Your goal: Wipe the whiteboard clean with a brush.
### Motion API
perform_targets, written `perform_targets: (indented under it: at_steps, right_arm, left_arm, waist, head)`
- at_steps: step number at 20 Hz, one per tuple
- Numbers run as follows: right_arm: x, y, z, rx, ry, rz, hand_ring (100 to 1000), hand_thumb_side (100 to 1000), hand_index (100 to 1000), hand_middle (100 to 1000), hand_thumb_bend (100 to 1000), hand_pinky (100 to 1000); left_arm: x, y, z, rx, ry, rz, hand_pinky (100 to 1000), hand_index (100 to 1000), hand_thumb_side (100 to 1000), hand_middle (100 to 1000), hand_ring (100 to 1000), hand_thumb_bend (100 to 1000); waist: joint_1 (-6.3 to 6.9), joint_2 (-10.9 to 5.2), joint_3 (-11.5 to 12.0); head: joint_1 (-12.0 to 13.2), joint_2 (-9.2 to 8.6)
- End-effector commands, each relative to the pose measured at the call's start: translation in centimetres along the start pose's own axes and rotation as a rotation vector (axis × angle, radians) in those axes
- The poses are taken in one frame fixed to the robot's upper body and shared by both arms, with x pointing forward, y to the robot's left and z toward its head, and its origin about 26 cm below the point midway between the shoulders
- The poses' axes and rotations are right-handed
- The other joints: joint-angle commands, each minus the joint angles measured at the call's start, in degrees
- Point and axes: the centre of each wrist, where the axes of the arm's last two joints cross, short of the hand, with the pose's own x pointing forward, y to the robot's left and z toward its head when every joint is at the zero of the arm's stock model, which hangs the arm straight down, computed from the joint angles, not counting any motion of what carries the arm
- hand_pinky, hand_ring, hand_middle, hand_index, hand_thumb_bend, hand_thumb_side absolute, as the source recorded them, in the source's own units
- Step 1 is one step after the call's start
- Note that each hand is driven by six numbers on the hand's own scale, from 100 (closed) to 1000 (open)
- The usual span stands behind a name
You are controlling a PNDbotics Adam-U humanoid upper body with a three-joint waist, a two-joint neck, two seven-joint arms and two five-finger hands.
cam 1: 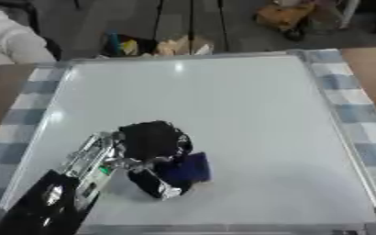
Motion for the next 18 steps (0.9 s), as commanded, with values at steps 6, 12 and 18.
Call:
perform_targets:
  at_steps: [6,12,18]
  right_arm:
    - [0.32,-0.28,-0.77,0.013,-0.035,-0.002,852,839,810,630,100,715]
    - [0.33,-0.31,-0.75,0.01,-0.036,-0.002,852,840,810,630,100,715]
    - [0.33,-0.28,-0.75,0.009,-0.036,-0.002,852,841,810,630,100,715]
  left_arm:
    - [-0.17,0.67,0.23,-0.228,-0.189,-0.12,400,514,781,440,554,100]
    - [-0.15,0.21,0.04,-0.306,-0.207,-0.123,426,524,817,575,662,100]
    - [0.09,0.57,0.04,-0.329,-0.229,-0.121,496,535,889,765,775,100]
  waist:
    - [-0.2,-0.97,0.0]
    - [-0.2,-1.03,-0.2]
    - [-0.21,-0.94,-0.4]
  head:
    - [0.1,-0.4]
    - [0.2,-0.53]
    - [0.1,-0.59]
